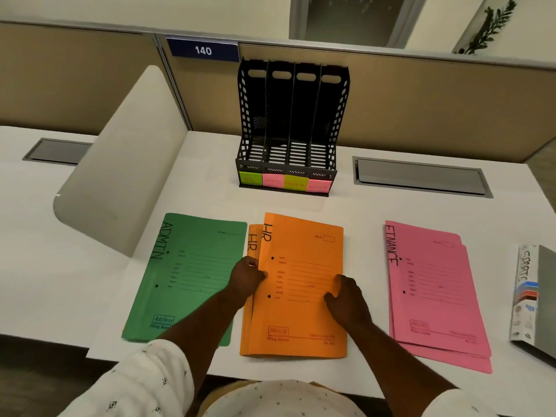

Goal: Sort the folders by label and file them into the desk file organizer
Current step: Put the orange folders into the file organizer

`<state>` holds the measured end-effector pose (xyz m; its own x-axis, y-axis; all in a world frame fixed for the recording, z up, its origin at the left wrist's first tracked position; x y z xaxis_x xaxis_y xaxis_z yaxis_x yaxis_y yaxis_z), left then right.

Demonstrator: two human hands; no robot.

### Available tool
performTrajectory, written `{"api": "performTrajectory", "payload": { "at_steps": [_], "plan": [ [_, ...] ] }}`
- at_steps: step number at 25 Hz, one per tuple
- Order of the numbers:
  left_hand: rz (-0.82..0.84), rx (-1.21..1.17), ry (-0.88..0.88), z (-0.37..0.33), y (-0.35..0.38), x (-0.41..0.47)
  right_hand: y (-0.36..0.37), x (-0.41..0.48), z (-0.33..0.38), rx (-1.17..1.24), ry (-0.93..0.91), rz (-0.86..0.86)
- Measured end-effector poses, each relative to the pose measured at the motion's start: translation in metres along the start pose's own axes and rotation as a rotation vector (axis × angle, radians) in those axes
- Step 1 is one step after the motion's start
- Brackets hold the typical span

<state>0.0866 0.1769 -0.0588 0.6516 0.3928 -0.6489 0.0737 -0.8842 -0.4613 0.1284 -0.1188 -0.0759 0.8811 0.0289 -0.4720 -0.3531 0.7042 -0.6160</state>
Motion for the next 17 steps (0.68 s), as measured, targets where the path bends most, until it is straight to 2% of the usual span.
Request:
{"api": "performTrajectory", "payload": {
  "at_steps": [7, 14, 17],
  "plan": [
    [0.011, -0.154, 0.136, -0.025, -0.010, -0.023, -0.031, 0.019, 0.085, 0.046, -0.313, -0.096],
    [-0.073, -0.293, 0.296, -0.069, -0.043, -0.054, -0.039, 0.021, 0.226, 0.029, -0.613, -0.029],
    [-0.155, -0.241, 0.407, -0.101, -0.067, -0.061, -0.049, 0.012, 0.293, 0.019, -0.718, -0.028]
  ]
}}
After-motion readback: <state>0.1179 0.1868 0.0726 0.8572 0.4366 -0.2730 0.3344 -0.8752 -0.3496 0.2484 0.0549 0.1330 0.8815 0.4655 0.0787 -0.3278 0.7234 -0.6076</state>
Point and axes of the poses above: each hand's wrist, its own x-axis towards the middle knuckle, its own y-axis out of the palm, z = x × y, the point moved 10 cm from there along x, towards the middle knuckle, and after that the axes turned 13 degrees about x, right-handed, at the moved point
